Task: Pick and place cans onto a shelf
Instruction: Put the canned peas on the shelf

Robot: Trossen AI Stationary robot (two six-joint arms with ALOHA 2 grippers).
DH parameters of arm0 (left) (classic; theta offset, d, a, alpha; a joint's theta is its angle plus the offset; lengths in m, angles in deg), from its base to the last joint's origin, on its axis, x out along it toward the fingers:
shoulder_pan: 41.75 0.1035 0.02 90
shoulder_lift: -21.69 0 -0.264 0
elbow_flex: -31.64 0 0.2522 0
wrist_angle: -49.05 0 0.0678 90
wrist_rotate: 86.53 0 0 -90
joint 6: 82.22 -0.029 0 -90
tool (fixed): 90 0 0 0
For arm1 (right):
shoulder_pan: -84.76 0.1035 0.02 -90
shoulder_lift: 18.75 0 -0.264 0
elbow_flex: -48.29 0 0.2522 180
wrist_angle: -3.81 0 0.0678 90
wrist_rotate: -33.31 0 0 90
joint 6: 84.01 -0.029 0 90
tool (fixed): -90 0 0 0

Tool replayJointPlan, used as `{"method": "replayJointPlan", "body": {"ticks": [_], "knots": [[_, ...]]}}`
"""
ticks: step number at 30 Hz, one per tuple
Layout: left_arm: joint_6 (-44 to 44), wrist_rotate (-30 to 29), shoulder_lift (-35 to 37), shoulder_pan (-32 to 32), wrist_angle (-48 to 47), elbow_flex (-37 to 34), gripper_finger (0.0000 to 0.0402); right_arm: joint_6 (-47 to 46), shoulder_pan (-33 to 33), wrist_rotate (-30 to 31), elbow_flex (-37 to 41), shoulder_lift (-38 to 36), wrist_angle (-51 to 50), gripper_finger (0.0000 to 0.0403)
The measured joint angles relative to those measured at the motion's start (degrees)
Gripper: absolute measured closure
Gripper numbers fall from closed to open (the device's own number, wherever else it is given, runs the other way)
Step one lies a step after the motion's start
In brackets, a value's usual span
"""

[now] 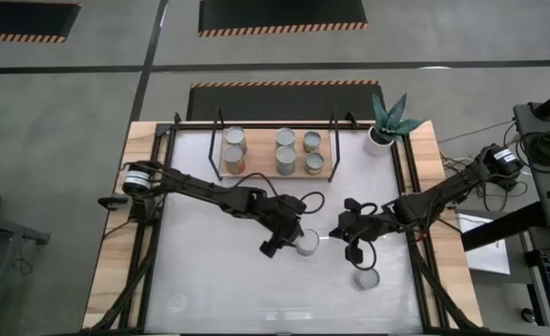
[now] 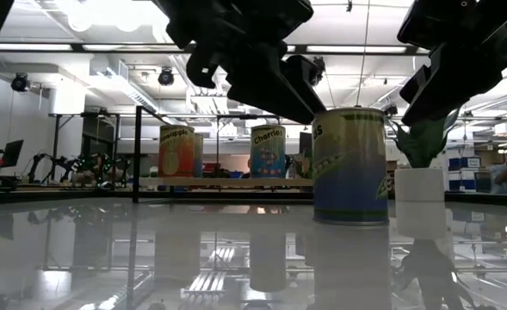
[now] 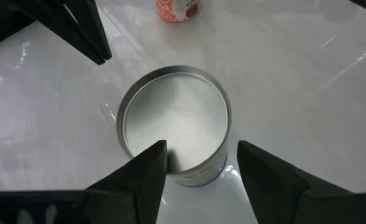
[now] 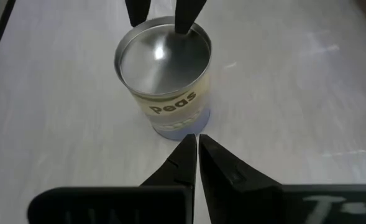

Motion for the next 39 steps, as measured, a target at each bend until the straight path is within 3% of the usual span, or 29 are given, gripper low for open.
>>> {"method": "replayJointPlan", "body": {"ticks": [5, 7, 9, 15, 28, 34, 39], "knots": [[-0.1, -1.1, -0.1, -0.4, 0.4, -0.1, 0.0255, 0.1, 0.0, 0.0, 0.0, 0.0, 0.0, 0.0394], [0.5, -4.2, -0.1, -0.8, 0.4, -0.1, 0.0276, 0.1, 0.0, 0.0, 0.0, 0.0, 0.0, 0.0394], [0.7, -8.0, -0.1, -1.4, 0.3, -0.2, 0.0304, 0.1, 0.0, 0.1, 0.0, 0.0, 0.0, 0.0394], [1.1, -8.9, -0.1, -2.2, -0.5, -0.5, 0.0393, 0.1, 0.0, 0.3, 0.0, 0.0, 0.0, 0.0394], [2.3, -9.0, -0.1, -2.2, -1.7, -0.5, 0.0401, -0.5, 0.0, 2.0, 0.0, 0.2, 1.0, 0.0394], [2.3, -10.6, 1.4, -2.1, -7.2, -0.5, 0.0402, -0.6, -1.0, 16.8, 0.2, 3.1, 1.7, 0.0394], [3.0, -15.3, 4.5, -2.1, -13.0, -1.7, 0.0402, 3.9, -7.5, 19.6, 0.0, 7.3, 7.7, 0.0394]]}}
